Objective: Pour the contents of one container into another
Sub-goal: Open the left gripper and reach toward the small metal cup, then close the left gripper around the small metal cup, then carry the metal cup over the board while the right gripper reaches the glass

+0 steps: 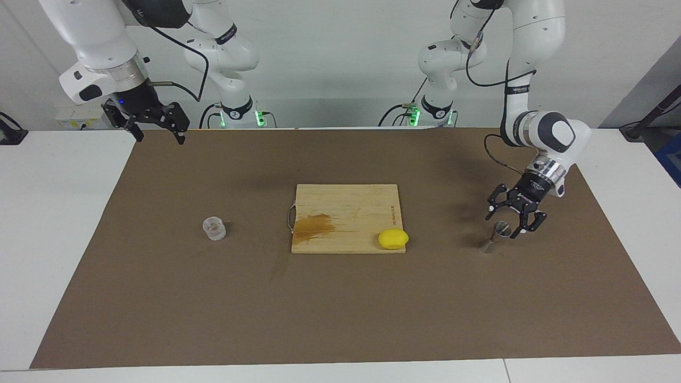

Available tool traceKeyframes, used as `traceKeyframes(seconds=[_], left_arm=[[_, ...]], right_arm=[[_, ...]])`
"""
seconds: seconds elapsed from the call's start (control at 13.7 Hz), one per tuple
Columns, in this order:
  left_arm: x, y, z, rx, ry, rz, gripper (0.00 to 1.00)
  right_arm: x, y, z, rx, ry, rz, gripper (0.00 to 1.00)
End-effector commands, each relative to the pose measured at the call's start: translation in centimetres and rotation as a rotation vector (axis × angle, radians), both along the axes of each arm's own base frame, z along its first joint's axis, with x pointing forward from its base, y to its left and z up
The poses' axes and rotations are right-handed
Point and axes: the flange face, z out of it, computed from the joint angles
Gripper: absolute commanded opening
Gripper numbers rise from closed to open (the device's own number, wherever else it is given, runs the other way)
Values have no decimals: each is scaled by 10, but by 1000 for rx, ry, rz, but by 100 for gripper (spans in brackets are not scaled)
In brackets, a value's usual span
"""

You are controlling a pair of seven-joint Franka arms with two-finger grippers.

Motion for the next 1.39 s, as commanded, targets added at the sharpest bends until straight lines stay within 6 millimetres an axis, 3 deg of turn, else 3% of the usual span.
traceKeyframes(seconds=[0.0, 0.22, 0.29, 0.37, 0.44, 0.8, 1.02, 1.1, 1.17, 1.32], left_arm=[[5, -1, -2, 11, -17, 13, 75], [5, 0, -2, 12, -17, 14, 70], [5, 0, -2, 12, -17, 14, 62], [5, 0, -2, 13, -18, 13, 39], [5, 0, -2, 18, -23, 9, 3], [7, -3, -1, 33, -54, -19, 0], [21, -25, 21, -14, -98, -86, 0], [22, -37, 28, -32, -98, -105, 0], [23, -59, 40, -49, -94, -129, 0], [21, -108, 64, -67, -108, -204, 0]], right_arm=[[-7, -4, 0, 4, -8, 18, 100], [-7, -4, 1, 4, -10, 18, 100], [-7, -4, 0, 4, -4, 18, 100], [-7, -4, 0, 4, -4, 19, 100], [-7, -4, 0, 4, -4, 18, 100], [-7, -2, 1, 4, -10, 18, 100], [-6, 0, 1, 4, -19, -35, 100], [-6, 0, 0, 2, -19, -64, 100], [-5, 3, -2, 1, -22, -125, 93], [-4, 4, -4, 0, -23, -251, 94]])
